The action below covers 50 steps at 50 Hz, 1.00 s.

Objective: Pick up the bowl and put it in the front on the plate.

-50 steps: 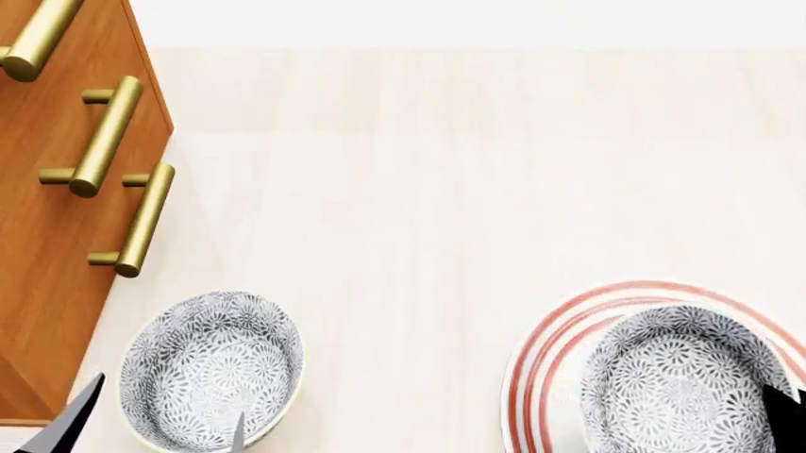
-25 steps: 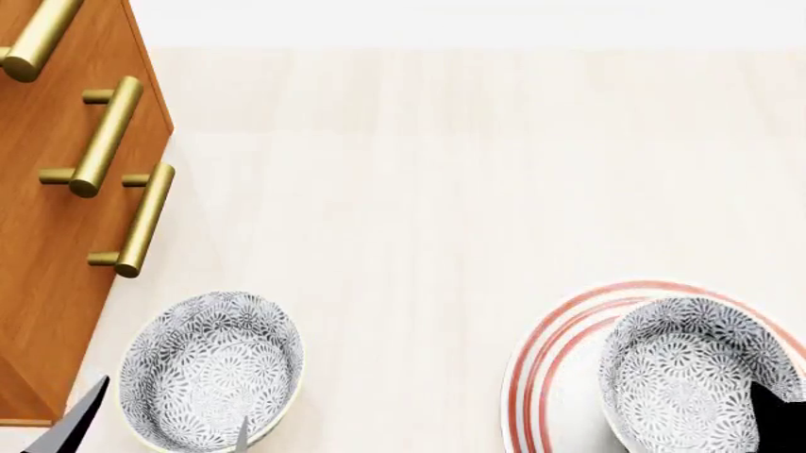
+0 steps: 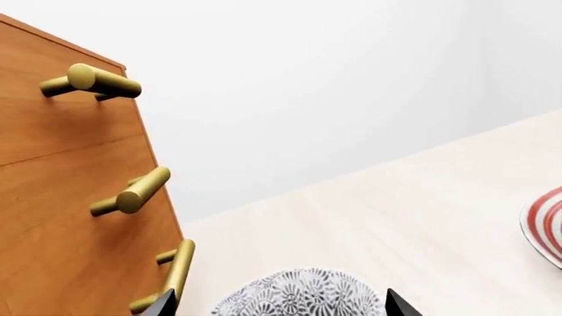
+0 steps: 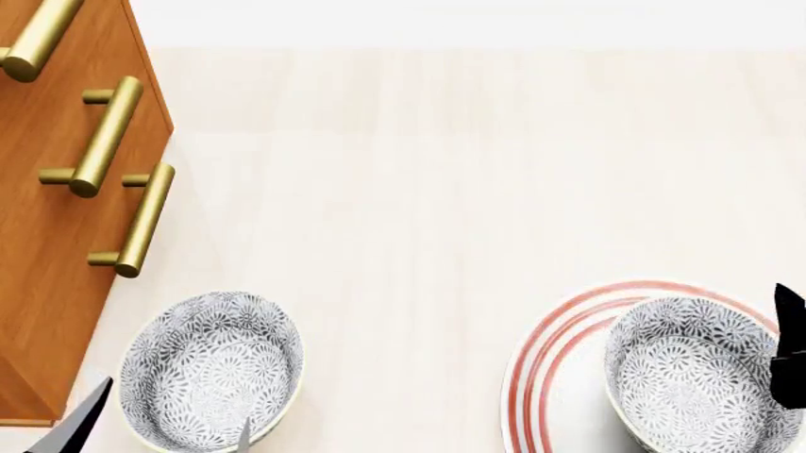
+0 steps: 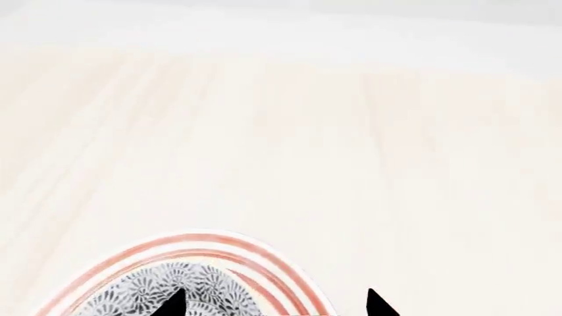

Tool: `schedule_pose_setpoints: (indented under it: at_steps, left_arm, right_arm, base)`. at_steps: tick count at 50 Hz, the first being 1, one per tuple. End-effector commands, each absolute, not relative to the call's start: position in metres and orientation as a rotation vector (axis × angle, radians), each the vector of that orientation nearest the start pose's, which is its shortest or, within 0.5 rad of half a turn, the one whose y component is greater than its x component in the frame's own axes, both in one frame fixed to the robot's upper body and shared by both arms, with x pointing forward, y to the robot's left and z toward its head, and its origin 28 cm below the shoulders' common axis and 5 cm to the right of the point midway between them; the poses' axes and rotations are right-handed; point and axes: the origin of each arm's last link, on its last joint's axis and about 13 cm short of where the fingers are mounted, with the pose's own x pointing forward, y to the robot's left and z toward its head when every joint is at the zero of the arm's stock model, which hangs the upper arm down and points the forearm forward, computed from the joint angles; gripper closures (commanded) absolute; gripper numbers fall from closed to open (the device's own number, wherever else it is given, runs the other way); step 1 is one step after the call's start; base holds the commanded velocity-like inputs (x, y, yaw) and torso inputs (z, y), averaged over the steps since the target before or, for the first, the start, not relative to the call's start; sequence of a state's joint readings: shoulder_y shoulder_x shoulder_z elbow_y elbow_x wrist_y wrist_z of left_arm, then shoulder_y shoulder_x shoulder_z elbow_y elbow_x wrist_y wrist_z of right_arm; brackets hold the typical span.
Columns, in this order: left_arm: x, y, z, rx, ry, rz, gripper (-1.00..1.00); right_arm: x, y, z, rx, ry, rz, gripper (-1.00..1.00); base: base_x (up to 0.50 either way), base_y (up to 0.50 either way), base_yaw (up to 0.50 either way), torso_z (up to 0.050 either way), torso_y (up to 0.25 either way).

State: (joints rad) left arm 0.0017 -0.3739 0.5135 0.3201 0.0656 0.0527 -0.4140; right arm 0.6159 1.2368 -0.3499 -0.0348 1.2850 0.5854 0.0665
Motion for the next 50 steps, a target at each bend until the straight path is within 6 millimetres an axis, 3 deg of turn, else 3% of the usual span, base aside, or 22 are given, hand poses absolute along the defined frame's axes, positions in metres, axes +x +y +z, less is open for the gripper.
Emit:
schedule_pose_setpoints:
  at_steps: [1,5,12,16,18,20,22,25,31,38,43,50]
  left_arm:
    - [0.182,0.179,0.065,0.249,-0.392,-0.170,-1.00]
    - [0.182,0.179,0.066,0.252,-0.399,-0.166,-1.00]
    - [0.183,0.184,0.072,0.258,-0.421,-0.136,-1.00]
    - [0.185,0.187,0.077,0.262,-0.440,-0.115,-1.00]
    - [0.186,0.188,0.080,0.266,-0.449,-0.106,-1.00]
    - [0.187,0.192,0.086,0.272,-0.468,-0.077,-1.00]
    - [0.187,0.196,0.092,0.283,-0.492,-0.043,-1.00]
    - [0.187,0.202,0.101,0.291,-0.519,-0.016,-1.00]
    - [0.184,0.204,0.112,0.291,-0.558,0.000,-1.00]
    - [0.181,0.204,0.115,0.291,-0.577,0.000,-1.00]
    - [0.178,0.207,0.118,0.299,-0.609,0.032,-1.00]
    - [0.171,0.216,0.118,0.297,-0.684,0.117,-1.00]
  right_arm:
    - [0.242,-0.307,0.242,-0.051,0.204,0.039,-1.00]
    - [0.236,-0.306,0.260,-0.027,0.100,0.033,-1.00]
    - [0.227,-0.283,0.257,0.015,-0.006,0.083,-1.00]
    - [0.225,-0.273,0.265,0.051,-0.184,0.012,-1.00]
    - [0.224,-0.268,0.261,0.030,-0.249,-0.035,-1.00]
    - [0.220,-0.259,0.251,0.076,-0.425,-0.124,-1.00]
    - [0.219,-0.255,0.239,0.148,-0.498,-0.222,-1.00]
    - [0.214,-0.253,0.239,0.286,-0.646,-0.288,-1.00]
    - [0.197,-0.241,0.236,0.213,-0.905,-0.396,-1.00]
    - [0.190,-0.238,0.226,0.146,-1.019,-0.489,-1.00]
    - [0.187,-0.224,0.217,0.088,-1.101,-0.426,-1.00]
    - [0.198,-0.202,0.191,0.152,-1.030,-0.381,-1.00]
  base:
    - [0.00,0.00,0.00,0.000,0.000]
    - [0.00,0.00,0.00,0.000,0.000]
    - [0.00,0.00,0.00,0.000,0.000]
    - [0.00,0.00,0.00,0.000,0.000]
    - [0.00,0.00,0.00,0.000,0.000]
    - [0.00,0.00,0.00,0.000,0.000]
    - [0.00,0.00,0.00,0.000,0.000]
    - [0.00,0.00,0.00,0.000,0.000]
    - [0.00,0.00,0.00,0.000,0.000]
    - [0.00,0.00,0.00,0.000,0.000]
    - [0.00,0.00,0.00,0.000,0.000]
    - [0.00,0.00,0.00,0.000,0.000]
